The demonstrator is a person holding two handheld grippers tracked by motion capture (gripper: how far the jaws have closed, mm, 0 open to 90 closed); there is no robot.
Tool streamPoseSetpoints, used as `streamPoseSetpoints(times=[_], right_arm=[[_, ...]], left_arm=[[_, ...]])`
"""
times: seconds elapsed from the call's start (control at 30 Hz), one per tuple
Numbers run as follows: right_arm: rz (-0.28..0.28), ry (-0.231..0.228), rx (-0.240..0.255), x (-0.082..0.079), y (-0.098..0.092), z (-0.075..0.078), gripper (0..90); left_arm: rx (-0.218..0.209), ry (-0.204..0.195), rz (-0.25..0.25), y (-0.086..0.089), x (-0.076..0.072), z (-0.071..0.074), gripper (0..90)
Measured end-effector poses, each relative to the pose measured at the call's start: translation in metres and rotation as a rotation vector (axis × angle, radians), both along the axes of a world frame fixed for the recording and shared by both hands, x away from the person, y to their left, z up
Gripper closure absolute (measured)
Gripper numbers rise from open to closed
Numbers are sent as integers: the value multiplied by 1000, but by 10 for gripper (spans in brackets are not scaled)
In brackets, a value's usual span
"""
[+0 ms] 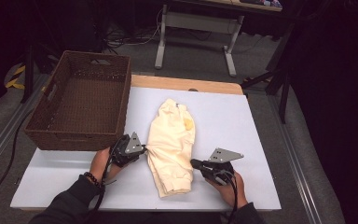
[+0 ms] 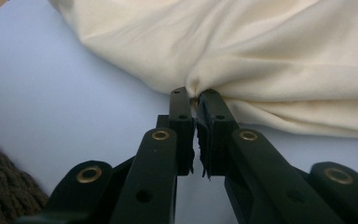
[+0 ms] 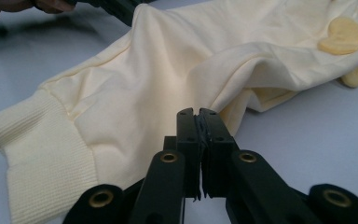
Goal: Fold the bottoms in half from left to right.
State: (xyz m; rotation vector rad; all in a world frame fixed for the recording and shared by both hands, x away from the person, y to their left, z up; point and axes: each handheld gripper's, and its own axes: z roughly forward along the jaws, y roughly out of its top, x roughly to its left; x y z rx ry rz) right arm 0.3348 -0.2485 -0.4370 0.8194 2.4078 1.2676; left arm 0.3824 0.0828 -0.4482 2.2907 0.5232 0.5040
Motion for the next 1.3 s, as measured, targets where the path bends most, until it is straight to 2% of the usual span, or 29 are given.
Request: streamPoseSetpoints(times=[0.1,0.13,0.23,0.33,0.4,0.47,0.53,0.67,0.7,0.8,0.87,0.93,0.97,1.0,1.07,1.1,1.13,1.2,1.23,1.27,1.3], right_arm=[[-4,-3,-16,-2,2,-2,868],[-4,-13,-37,-3,3,-3,866],[13,-17,-71,-6,7,-7,865],[28,-13,-91,-9,12,-10,867],[34,-15,-110,-11,15,-11,865],[39,-10,-110,-13,16,-12,866],[38,-5,-111,-13,17,-14,866],[49,-2,-122,-13,18,-16,895],[58,-2,-126,-13,19,-16,900],[68,1,-133,-13,19,-17,900],[64,0,-130,-13,18,-17,900],[61,2,-125,-13,18,-16,899],[60,3,-120,-13,17,-16,894],[58,3,-114,-13,17,-16,881],[53,3,-101,-12,15,-16,856],[51,2,-96,-11,14,-16,844],[47,2,-89,-11,14,-16,839],[50,0,-77,-10,12,-15,831],[48,-2,-74,-10,11,-15,825],[44,-4,-67,-10,11,-15,825],[44,-5,-63,-10,9,-14,824]], left_arm=[[-34,-7,-6,6,-5,2,796],[-42,-10,-2,7,-8,3,772],[-101,-13,-30,10,-20,6,707],[-123,-45,-93,4,-36,15,594],[-153,-45,-140,-3,-47,20,521],[-173,-30,-186,-12,-55,22,469],[-208,5,-236,-23,-62,22,441],[-188,24,-316,-44,-74,18,369],[-177,17,-327,-48,-76,17,365],[-166,48,-342,-57,-81,11,359],[-139,43,-355,-63,-80,7,362],[-101,50,-352,-66,-81,2,391],[-88,35,-358,-68,-79,-1,398],[-72,36,-352,-68,-79,-4,418],[-71,47,-345,-66,-79,-5,459],[-74,21,-351,-66,-77,-5,486],[-61,35,-344,-64,-78,-3,515],[-89,30,-343,-61,-75,-2,577],[-92,28,-347,-59,-73,-1,592],[-76,28,-344,-56,-72,0,610],[-93,31,-335,-56,-72,0,616]])
